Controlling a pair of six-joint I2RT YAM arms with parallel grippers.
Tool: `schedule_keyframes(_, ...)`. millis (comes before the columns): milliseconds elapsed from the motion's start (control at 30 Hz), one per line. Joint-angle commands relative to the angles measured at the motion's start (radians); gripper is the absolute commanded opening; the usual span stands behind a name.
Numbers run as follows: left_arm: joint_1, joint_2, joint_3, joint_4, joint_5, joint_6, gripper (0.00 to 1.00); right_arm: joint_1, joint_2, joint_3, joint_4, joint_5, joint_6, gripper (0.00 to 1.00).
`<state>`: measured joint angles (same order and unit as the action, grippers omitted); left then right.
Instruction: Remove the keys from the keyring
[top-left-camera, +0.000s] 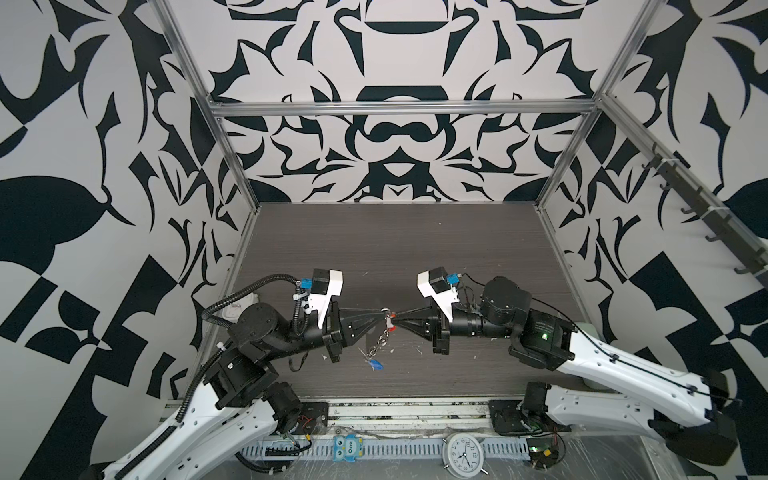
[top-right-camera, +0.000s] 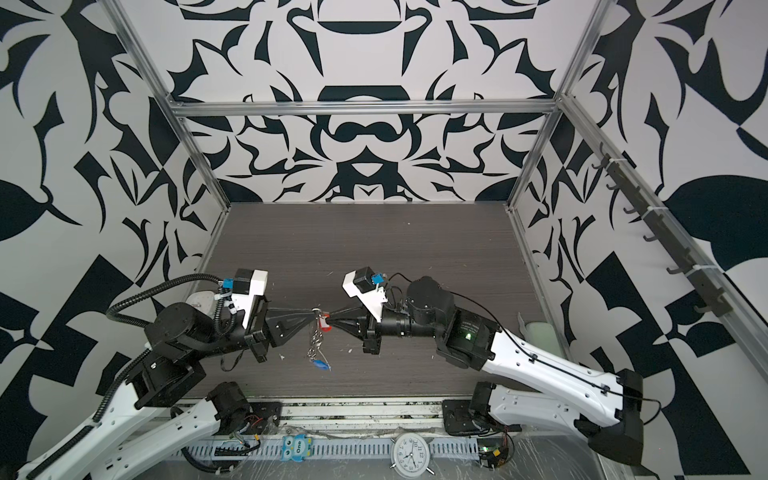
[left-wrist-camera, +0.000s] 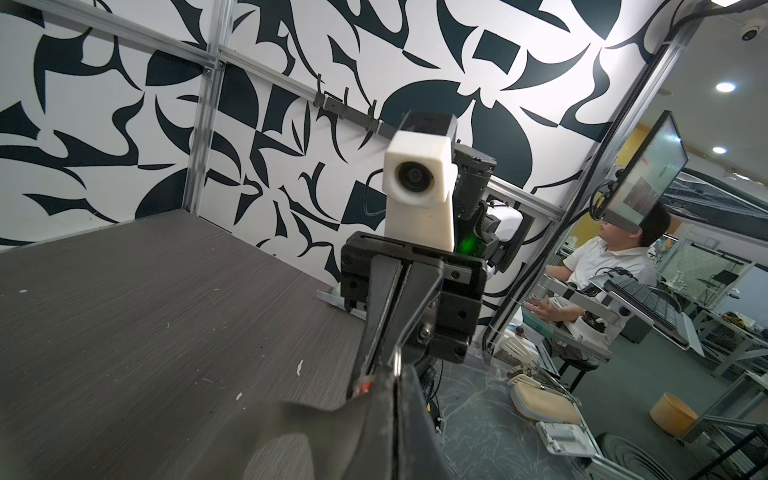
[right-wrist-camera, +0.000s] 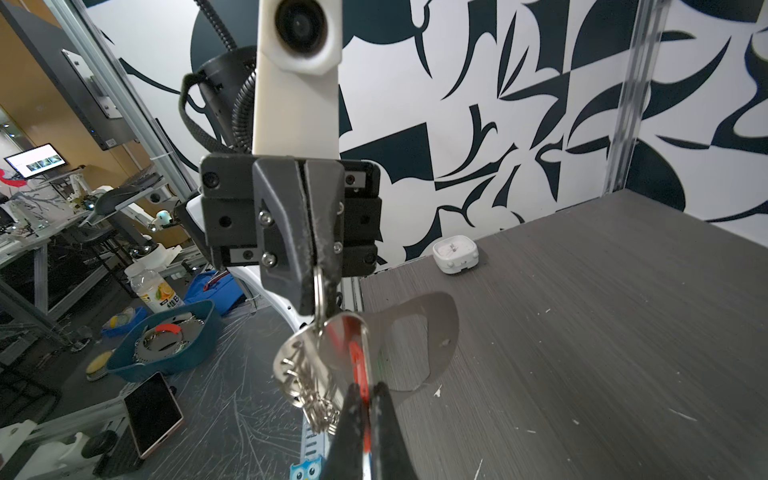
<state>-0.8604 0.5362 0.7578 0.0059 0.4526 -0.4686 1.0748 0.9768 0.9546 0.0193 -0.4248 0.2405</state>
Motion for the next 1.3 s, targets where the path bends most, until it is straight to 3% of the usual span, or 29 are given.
schedule_keyframes(0, -0.002, -0.014, -0.011, 0.073, -0.027, -0.011, 0.00, 0.007, -0.003, 0.033, 0.018, 0.010, -0.018, 0.00)
schedule_keyframes(267, -0.002, -0.026, -0.021, 0.103, -0.063, -0.022, 0.00, 0.038, 0.027, 0.069, -0.057, 0.040, -0.070, 0.00)
schedule_keyframes(600, -0.002, -0.019, -0.025, 0.111, -0.079, -0.024, 0.00, 0.123, 0.089, 0.148, -0.192, 0.163, -0.177, 0.00)
schedule_keyframes(1067, -0.002, -0.036, -0.031, 0.091, -0.039, -0.007, 0.00, 0.129, 0.080, 0.143, -0.184, 0.179, -0.169, 0.00)
schedule_keyframes(1267, -0.002, -0.038, -0.020, 0.054, -0.038, 0.013, 0.00, 0.131, 0.023, 0.116, -0.153, 0.177, -0.150, 0.34)
